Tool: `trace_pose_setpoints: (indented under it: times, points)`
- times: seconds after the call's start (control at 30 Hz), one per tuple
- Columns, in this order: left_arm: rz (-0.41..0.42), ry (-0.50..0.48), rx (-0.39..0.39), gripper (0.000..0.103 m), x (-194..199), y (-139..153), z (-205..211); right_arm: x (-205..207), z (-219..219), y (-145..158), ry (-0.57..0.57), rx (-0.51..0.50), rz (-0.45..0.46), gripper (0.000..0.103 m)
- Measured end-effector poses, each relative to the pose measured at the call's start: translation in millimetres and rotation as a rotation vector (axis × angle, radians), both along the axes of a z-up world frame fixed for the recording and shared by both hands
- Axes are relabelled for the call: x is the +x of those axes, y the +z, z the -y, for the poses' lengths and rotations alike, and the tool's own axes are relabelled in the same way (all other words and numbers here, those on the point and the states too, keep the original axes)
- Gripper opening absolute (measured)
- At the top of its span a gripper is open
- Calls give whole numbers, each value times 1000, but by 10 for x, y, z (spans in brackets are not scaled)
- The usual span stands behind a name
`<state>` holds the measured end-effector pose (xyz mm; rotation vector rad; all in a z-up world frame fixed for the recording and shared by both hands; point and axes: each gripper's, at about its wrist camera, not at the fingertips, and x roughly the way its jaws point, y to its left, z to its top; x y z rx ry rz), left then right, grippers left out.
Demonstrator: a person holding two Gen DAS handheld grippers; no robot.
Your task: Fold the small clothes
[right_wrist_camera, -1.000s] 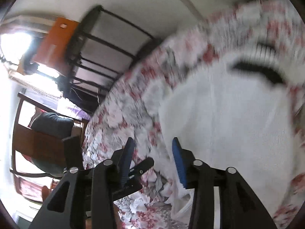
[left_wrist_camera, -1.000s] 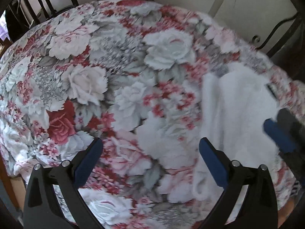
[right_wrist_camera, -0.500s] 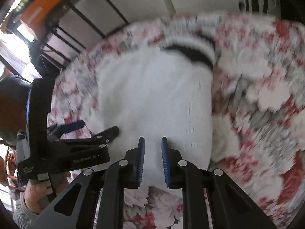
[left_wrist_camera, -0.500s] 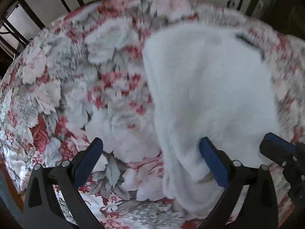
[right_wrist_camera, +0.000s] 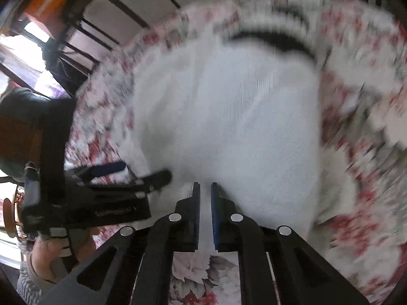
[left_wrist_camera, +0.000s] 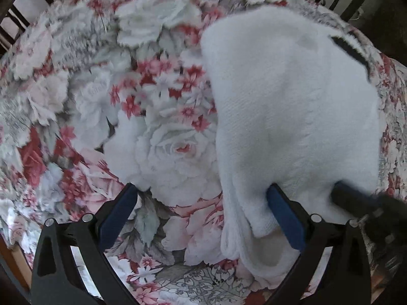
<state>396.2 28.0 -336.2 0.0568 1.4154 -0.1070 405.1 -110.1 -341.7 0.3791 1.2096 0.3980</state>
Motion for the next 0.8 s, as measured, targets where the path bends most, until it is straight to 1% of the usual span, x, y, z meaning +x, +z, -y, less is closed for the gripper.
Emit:
trace_pose_setpoints:
  times: [0.03, 0.07, 0.1, 0.13, 0.2, 0.23, 0.27, 0.3, 0.37, 0.4, 0.47, 0.5, 0.53, 0.57, 0.63, 0.7, 0.73, 0.77, 0.8]
  points:
    - [24, -1, 1, 99, -3, 73, 11, 13, 36, 55, -11, 5, 16, 10]
    - [70, 1, -11, 98, -13, 192, 17, 47, 110, 128, -38, 15, 39, 10]
    - [112, 4, -38, 98, -19, 296, 18, 80, 181, 167, -65, 21, 54, 10]
    - [151, 12, -84, 98, -24, 393, 13, 130, 263, 206, -102, 22, 75, 10]
    - [190, 30, -158, 98, -23, 480, 4, 237, 358, 215, -155, 21, 96, 10]
    - [196, 35, -186, 98, -27, 489, 11, 301, 432, 200, -191, 32, 102, 10]
    - [182, 31, -199, 98, -9, 445, 57, 355, 469, 179, -219, 48, 105, 10]
    - [158, 19, -188, 98, 11, 361, 120, 414, 509, 141, -250, 69, 106, 10]
    - [100, -2, -110, 99, -17, 126, 218, 586, 474, -8, -268, 89, 88, 10]
    - [75, -7, -94, 99, -40, 2, 233, 632, 451, -82, -256, 83, 70, 7]
    - [28, 27, -152, 99, -13, -135, 172, 674, 444, -303, -236, 80, 33, 7]
    - [-1, 48, -180, 99, 19, -162, 126, 684, 480, -379, -239, 104, 24, 4]
    - [-16, 60, -194, 99, 39, -170, 96, 673, 546, -440, -247, 143, 12, 3]
    - [-25, 73, -208, 99, 39, -165, 52, 680, 632, -511, -270, 208, -17, 1]
    - [-20, 69, -205, 99, 7, -123, 43, 660, 714, -540, -294, 264, -47, 0]
    - [-9, 57, -202, 99, -11, -44, 58, 606, 673, -402, -294, 220, -23, 1]
    - [8, 55, -203, 98, -35, 62, 49, 580, 625, -309, -276, 183, -4, 7]
    - [25, 53, -212, 98, 29, 137, 81, 540, 563, -182, -243, 137, 20, 7]
    - [53, 49, -236, 98, 12, 264, 63, 494, 511, -77, -211, 111, 39, 7]
